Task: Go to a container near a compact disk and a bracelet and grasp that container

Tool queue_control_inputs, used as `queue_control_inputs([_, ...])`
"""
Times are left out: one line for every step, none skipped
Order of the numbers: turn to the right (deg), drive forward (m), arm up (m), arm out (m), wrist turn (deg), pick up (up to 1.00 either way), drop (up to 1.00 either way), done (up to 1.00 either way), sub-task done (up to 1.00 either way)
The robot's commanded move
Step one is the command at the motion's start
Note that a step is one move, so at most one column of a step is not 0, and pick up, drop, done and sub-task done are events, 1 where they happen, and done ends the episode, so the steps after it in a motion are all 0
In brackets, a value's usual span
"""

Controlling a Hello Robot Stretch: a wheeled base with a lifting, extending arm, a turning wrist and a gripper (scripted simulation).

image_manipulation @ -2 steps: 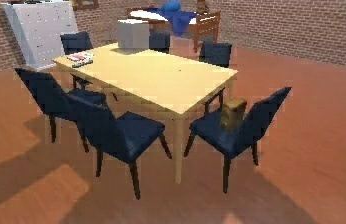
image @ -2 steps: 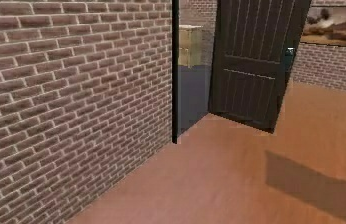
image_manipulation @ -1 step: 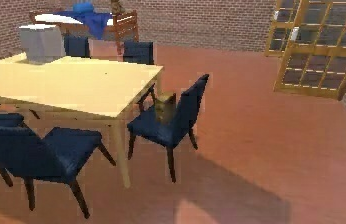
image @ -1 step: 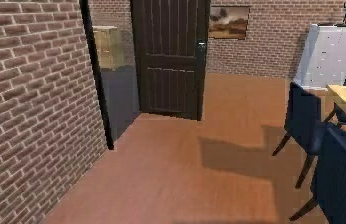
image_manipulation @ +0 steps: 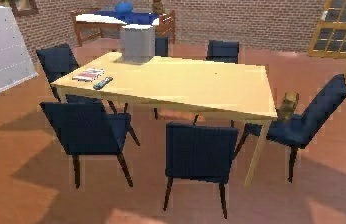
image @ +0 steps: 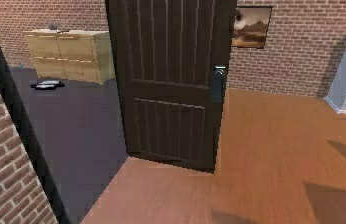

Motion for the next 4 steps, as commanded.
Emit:
queue_control_inputs([0.0, 0.70, 0.00, 0.00, 0.0, 0.00, 0.00, 0.00, 0.00])
queue_control_inputs([-45.0, 0.00, 0.00, 0.00, 0.0, 0.00, 0.00, 0.00, 0.00])
queue_control_inputs([-12.0, 0.00, 0.00, 0.00, 0.0, 0.00, 0.00, 0.00, 0.00])
queue_control_inputs([0.0, 0.95, 0.00, 0.00, 0.0, 0.00, 0.00, 0.00, 0.00])
